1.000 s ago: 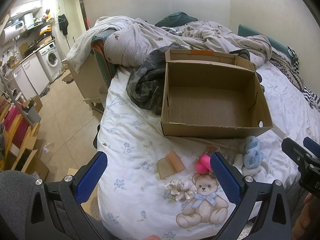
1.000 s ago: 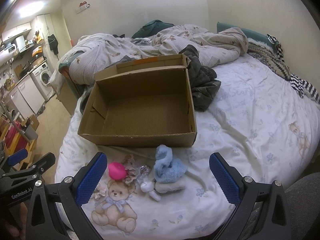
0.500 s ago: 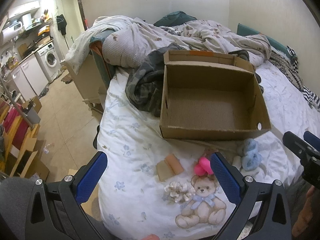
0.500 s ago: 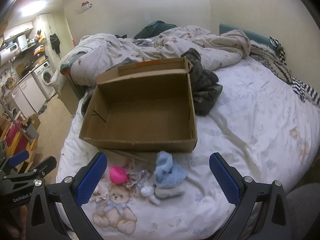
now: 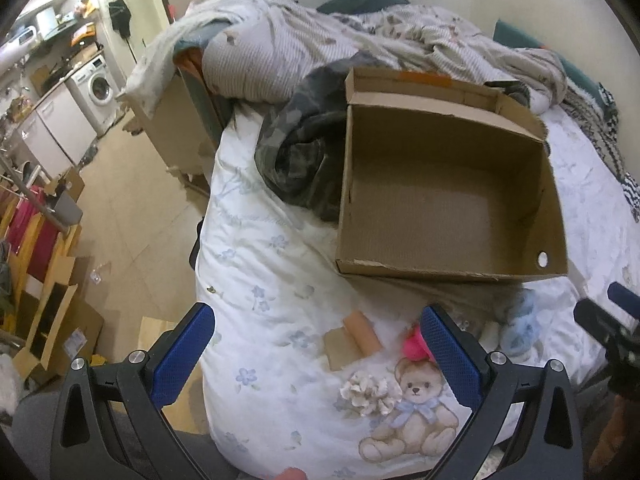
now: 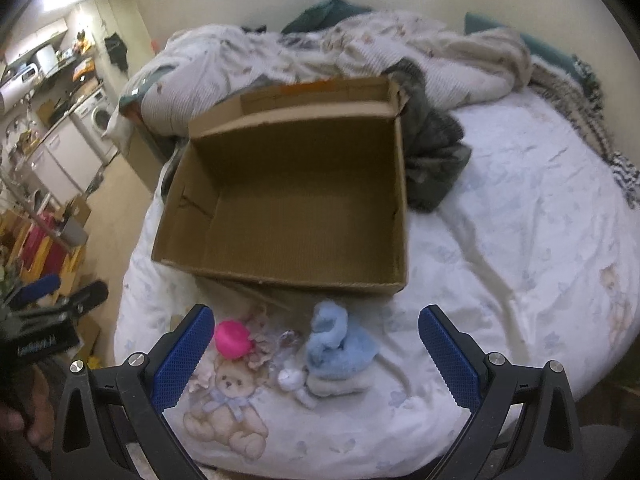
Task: Organize soft objects
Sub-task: 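Lower the right gripper onto the light-blue plush toy and close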
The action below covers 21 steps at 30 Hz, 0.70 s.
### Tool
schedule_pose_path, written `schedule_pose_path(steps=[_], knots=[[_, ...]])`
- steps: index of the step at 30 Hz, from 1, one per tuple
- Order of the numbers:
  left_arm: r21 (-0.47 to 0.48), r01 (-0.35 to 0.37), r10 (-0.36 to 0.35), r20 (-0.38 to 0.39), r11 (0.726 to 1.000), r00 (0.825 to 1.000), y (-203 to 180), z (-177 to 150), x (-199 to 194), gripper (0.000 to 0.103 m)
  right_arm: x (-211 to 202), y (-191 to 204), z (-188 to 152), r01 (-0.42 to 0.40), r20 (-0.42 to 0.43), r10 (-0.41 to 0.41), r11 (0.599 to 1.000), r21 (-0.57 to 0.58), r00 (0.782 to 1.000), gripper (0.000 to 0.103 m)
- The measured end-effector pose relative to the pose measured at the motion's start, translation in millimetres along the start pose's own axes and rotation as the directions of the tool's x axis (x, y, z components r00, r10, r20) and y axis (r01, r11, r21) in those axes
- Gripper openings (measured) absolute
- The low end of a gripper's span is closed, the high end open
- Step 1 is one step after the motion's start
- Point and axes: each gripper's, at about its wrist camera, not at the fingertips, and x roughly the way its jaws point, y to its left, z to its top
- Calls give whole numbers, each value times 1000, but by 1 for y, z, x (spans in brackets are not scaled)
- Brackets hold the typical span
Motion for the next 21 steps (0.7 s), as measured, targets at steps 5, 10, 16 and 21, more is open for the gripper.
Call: schedule_pose_path(steps=[5, 10, 16, 21], knots=[[-26, 16, -18, -46, 1000, 999, 7, 13, 19, 103, 20, -2, 4, -7, -56, 6, 1000, -9, 998, 103], [-71, 26, -34, -114, 997, 993, 19, 16, 49, 103, 37, -12, 2, -24, -90, 28, 999, 43, 996, 103], [-136, 44, -73, -209, 990, 975, 34, 9, 87, 85, 58, -29, -5, -27, -154, 47, 991, 128, 987, 103], [-145, 78, -124, -342, 986, 931, 25, -10, 127, 70, 70, -34, -10, -18, -191, 48, 987, 157, 980, 103]])
